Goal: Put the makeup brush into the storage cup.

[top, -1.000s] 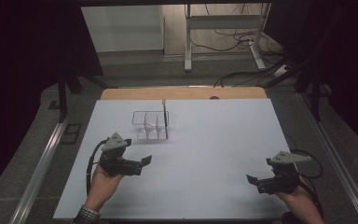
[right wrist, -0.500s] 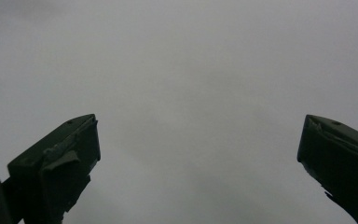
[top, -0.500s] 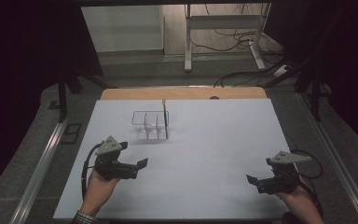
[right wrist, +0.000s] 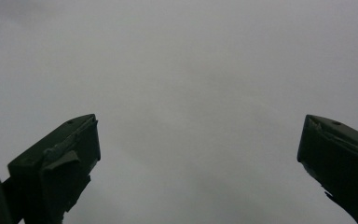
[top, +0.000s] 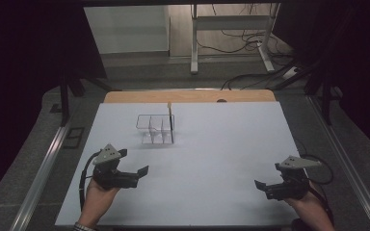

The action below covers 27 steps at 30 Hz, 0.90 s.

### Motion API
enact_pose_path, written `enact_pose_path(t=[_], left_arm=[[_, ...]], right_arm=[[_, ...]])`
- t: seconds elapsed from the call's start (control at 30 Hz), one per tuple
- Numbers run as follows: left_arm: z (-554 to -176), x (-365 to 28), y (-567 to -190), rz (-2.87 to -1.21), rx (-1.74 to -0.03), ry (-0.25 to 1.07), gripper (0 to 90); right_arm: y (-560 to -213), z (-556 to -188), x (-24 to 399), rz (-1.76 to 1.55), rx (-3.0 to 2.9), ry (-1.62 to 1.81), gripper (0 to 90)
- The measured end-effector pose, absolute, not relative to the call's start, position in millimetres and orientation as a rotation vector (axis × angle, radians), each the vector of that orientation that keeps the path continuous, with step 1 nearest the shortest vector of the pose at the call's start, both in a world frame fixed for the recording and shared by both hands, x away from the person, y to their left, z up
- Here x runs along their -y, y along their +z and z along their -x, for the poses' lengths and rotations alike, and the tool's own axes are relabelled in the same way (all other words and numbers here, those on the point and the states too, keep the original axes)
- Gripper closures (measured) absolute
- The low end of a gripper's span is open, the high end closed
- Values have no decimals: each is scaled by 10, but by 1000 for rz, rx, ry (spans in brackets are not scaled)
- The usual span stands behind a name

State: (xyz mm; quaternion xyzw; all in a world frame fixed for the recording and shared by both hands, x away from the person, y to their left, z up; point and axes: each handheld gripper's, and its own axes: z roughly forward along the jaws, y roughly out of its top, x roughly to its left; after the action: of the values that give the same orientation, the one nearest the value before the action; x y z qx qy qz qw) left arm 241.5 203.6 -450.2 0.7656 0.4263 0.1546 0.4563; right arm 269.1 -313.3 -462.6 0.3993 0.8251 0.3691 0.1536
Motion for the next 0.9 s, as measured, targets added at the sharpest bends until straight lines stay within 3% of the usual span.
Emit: enact_pose_path(t=[0.9], left_arm=[[-2231,-2212,-4541,-1872,-1097,413,0]], right_arm=[[-4629,-2691,3132,-1140,-2369,1051,0]])
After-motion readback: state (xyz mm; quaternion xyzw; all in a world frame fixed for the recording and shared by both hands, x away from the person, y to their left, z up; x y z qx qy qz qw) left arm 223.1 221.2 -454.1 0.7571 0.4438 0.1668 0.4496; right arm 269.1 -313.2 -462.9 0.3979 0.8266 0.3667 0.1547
